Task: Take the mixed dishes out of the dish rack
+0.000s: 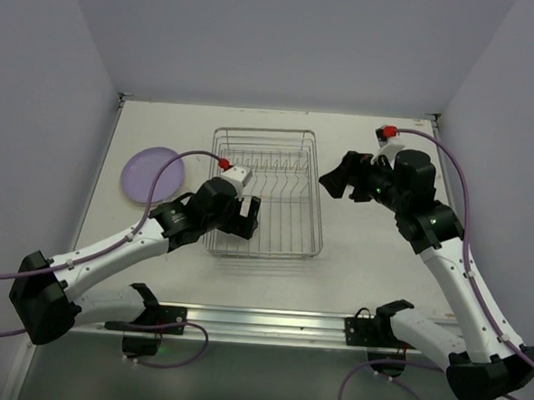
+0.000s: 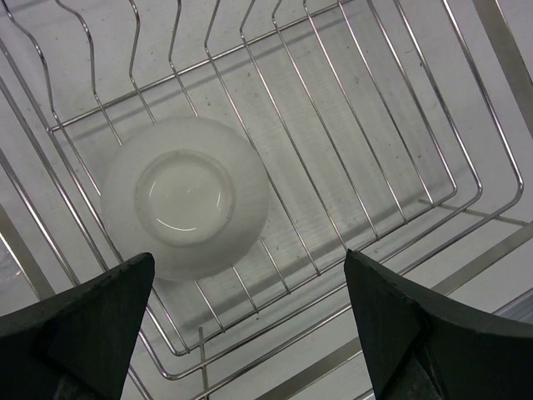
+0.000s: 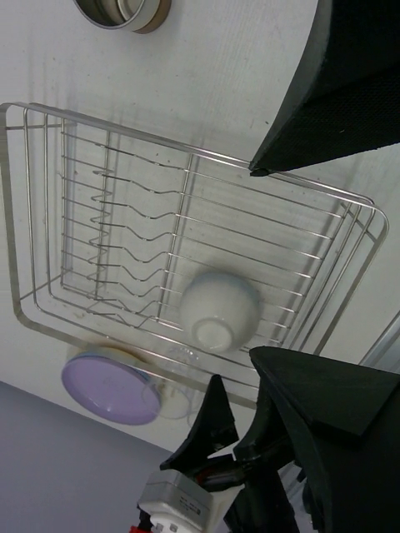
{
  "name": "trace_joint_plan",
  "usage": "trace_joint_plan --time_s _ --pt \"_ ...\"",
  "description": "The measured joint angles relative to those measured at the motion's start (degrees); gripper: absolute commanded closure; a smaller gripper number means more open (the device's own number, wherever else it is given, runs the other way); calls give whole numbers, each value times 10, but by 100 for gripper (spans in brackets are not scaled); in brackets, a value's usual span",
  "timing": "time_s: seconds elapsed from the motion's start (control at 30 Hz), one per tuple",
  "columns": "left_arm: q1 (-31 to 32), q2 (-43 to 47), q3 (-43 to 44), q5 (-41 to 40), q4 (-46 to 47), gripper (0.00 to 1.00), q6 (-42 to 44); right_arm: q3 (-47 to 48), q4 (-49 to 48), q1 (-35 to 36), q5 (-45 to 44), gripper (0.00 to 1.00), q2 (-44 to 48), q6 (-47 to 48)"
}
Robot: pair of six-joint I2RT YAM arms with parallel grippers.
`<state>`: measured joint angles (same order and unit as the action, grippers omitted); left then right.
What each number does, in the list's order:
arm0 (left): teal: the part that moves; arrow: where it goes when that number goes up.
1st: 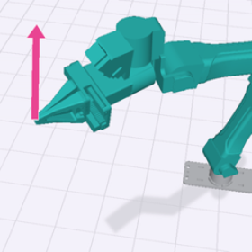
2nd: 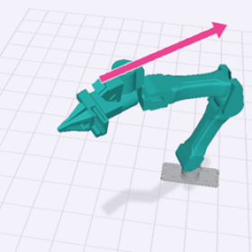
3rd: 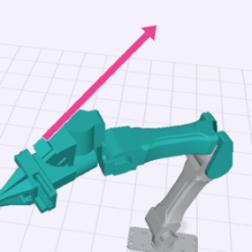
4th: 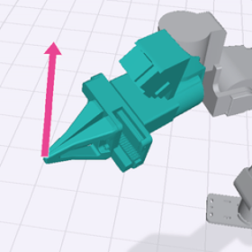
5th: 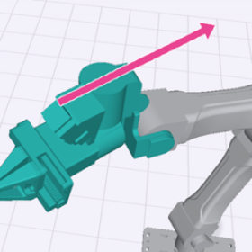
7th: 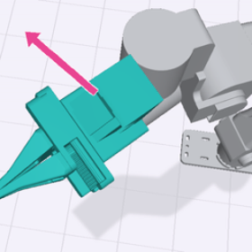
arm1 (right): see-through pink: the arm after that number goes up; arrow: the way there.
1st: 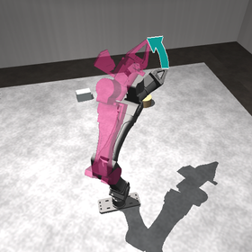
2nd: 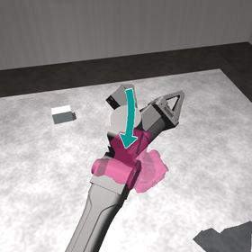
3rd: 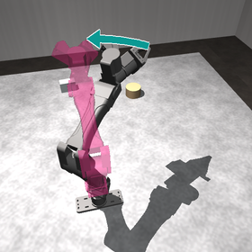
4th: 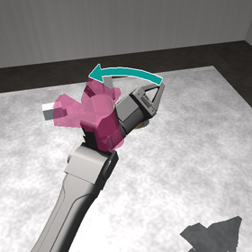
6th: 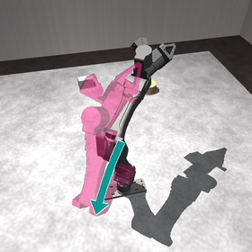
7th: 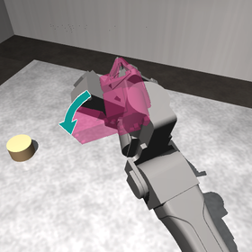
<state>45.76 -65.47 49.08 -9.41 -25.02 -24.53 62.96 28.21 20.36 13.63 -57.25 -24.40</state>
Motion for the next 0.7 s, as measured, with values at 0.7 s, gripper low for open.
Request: trace_joint_plan --time_s 0.7 --pt "-52 -101 -1 -24 64 0 0 -91 -81 0 -9 14 80 4"
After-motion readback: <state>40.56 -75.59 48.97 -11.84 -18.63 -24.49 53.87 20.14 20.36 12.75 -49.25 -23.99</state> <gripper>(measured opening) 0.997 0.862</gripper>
